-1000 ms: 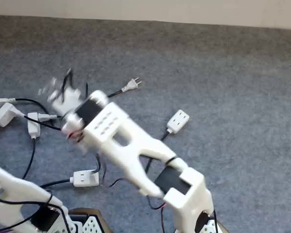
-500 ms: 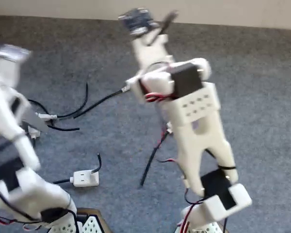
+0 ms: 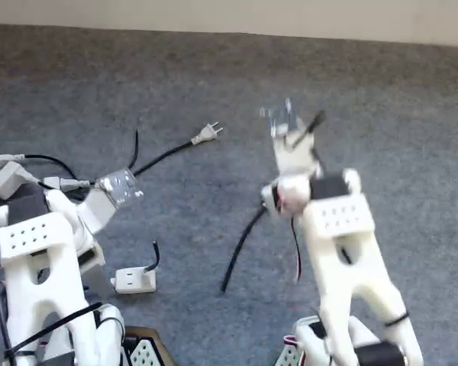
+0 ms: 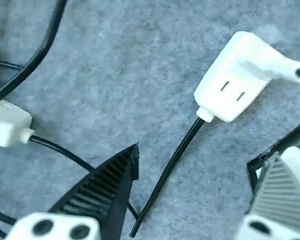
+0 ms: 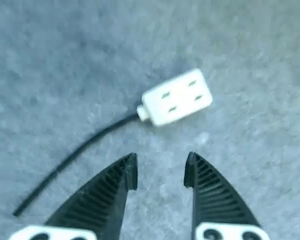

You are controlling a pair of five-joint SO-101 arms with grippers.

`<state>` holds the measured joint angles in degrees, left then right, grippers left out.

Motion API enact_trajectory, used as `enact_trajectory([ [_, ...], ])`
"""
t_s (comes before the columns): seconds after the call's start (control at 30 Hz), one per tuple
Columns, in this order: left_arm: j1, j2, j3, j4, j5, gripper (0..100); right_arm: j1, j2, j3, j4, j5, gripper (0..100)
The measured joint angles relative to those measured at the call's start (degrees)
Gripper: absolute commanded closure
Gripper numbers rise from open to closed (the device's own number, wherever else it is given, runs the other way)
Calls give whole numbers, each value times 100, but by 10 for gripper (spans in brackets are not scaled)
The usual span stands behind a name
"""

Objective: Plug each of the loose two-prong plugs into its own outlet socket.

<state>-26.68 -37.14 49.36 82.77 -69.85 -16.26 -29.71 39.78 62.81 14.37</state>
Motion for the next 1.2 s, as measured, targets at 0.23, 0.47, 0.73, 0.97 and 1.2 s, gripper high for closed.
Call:
enact_trajectory([
  [0.23, 554, -70, 589, -211, -62, 627, 0, -1354, 2884, -1371, 18, 835],
  [0.47, 949, -123, 1538, -1046, -62, 628, 0, -2295, 3798, -1846, 18, 835],
  [0.73, 1187, -123, 1864, -2356, 703, 830, 0, -2532, 3938, -1908, 18, 835],
  [0.97, 1248, -123, 1890, -2655, 826, 884, 0, -2532, 3938, -1908, 18, 835],
  [1.2, 1196, -123, 1890, -2787, 1037, 885, 0, -2532, 3938, -1908, 18, 835],
])
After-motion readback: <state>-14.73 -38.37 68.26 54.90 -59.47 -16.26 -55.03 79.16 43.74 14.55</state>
